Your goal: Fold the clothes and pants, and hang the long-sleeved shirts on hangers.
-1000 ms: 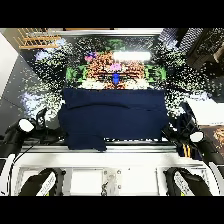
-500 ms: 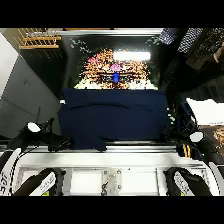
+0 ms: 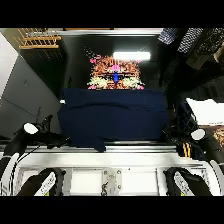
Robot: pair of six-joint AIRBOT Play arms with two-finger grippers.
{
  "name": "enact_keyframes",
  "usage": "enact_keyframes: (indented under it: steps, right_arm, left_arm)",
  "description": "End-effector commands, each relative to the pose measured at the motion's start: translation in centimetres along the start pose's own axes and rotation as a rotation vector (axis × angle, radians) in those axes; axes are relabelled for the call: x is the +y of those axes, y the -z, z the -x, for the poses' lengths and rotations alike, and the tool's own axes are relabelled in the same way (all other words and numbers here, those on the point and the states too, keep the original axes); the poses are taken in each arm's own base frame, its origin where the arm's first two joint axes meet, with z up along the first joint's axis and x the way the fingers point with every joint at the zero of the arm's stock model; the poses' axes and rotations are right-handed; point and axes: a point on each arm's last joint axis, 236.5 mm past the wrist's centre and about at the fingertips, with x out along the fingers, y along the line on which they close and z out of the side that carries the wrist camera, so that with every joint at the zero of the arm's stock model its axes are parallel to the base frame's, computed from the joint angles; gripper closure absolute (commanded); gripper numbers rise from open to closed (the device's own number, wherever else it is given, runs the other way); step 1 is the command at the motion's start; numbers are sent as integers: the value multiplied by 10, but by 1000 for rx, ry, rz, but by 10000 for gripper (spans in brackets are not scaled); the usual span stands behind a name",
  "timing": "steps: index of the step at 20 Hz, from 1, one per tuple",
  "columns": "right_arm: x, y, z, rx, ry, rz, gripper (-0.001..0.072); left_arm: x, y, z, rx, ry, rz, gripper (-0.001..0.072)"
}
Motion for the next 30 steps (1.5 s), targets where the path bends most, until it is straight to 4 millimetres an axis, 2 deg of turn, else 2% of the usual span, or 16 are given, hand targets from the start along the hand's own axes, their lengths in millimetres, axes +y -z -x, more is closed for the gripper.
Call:
enact_keyframes:
  steps: [1,4,6,8,11,14,17,22,24,26,27,28,29,30]
  right_arm:
    - [-13,9,30,128,123,150,702]
    - [-30,10,65,217,252,230,702]
    - [-25,2,79,213,265,251,702]
    - [-16,-11,86,188,256,265,703]
    - [-5,-34,87,179,253,268,702]
    - [12,-60,72,192,252,300,702]
    - [32,-89,47,201,251,318,702]
    - [63,-134,8,208,242,351,701]
    - [81,-153,-6,166,198,353,698]
    - [111,-171,-15,86,92,320,682]
    - [128,-183,-15,28,32,299,515]
    - [146,-194,-12,-24,-29,293,222]
    - [162,-200,-8,-53,-85,311,107]
    - [175,-202,-1,-69,-130,356,108]
  left_arm:
    - [-10,14,32,-19,-10,-80,700]
    - [-19,26,68,-33,-34,-138,701]
    - [-26,28,86,-66,-39,-166,701]
    - [-34,17,101,-115,-37,-187,701]
    - [-44,-16,111,-129,-33,-209,701]
    - [-47,-63,107,-110,-40,-238,701]
    - [-46,-109,94,-65,-43,-226,701]
    - [-46,-171,73,-22,-35,-209,701]
    - [-57,-193,69,-31,5,-220,700]
    - [-69,-213,69,-48,48,-222,680]
    - [-78,-224,72,-72,73,-224,385]
    - [-88,-237,78,-110,103,-226,153]
    - [-100,-248,89,-157,130,-235,140]
    - [-109,-256,101,-199,147,-248,140]
